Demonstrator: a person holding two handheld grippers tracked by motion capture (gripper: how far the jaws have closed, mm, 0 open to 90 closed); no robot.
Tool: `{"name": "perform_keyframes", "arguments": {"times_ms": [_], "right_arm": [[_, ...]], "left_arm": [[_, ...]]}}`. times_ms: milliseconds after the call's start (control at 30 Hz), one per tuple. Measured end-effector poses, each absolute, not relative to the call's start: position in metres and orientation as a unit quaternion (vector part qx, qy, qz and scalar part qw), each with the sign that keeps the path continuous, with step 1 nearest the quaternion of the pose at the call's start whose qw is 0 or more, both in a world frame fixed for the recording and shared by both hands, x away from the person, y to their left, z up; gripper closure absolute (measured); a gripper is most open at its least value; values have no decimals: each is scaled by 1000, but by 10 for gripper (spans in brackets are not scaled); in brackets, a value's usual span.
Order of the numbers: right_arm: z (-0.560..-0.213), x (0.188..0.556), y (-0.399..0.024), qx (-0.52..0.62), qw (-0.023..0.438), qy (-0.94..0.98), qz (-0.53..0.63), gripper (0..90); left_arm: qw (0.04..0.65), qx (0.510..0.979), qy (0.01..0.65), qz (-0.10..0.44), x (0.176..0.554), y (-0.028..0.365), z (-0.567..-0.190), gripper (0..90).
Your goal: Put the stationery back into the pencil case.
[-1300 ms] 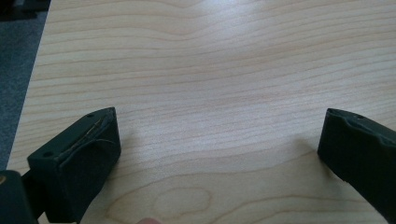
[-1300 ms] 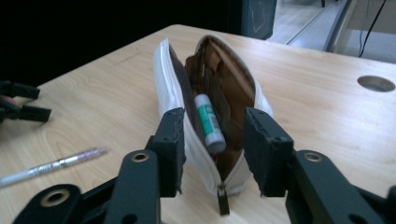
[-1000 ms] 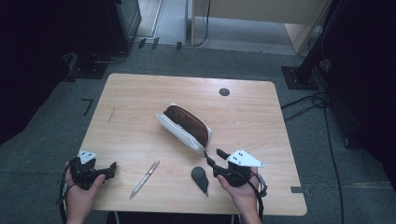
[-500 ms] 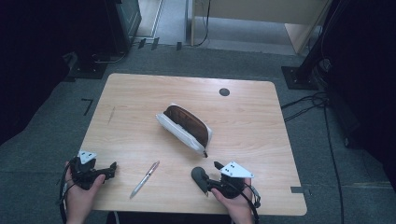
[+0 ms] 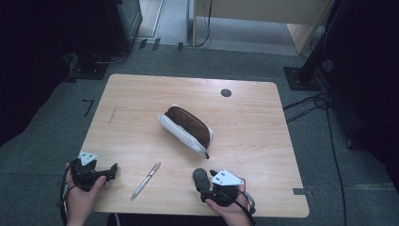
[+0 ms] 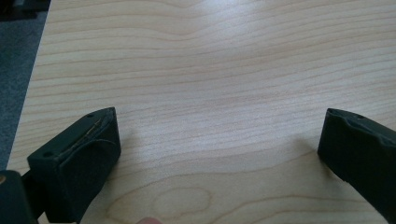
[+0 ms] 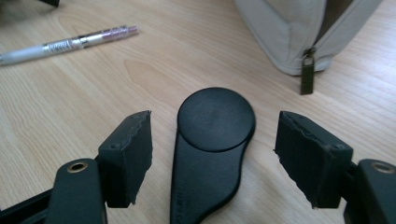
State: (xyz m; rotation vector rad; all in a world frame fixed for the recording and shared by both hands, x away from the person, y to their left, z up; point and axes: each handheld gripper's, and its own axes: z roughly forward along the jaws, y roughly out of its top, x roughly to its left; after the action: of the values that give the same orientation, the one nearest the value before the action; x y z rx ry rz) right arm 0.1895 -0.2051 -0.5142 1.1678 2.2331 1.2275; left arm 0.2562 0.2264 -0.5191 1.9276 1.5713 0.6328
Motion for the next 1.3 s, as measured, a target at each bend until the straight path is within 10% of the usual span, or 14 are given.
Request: {"name": "perform_keyframes", "arguments": {"times_ms": [400,1300], "right_arm": [[-522,191,-202,406,185,801,400,499],[-522,200,-211,407,139,800,418,528]], "left_arm": [[284,720,587,236,256,226,-519,0],[320,706,584,241,243,228,-508,0]]}}
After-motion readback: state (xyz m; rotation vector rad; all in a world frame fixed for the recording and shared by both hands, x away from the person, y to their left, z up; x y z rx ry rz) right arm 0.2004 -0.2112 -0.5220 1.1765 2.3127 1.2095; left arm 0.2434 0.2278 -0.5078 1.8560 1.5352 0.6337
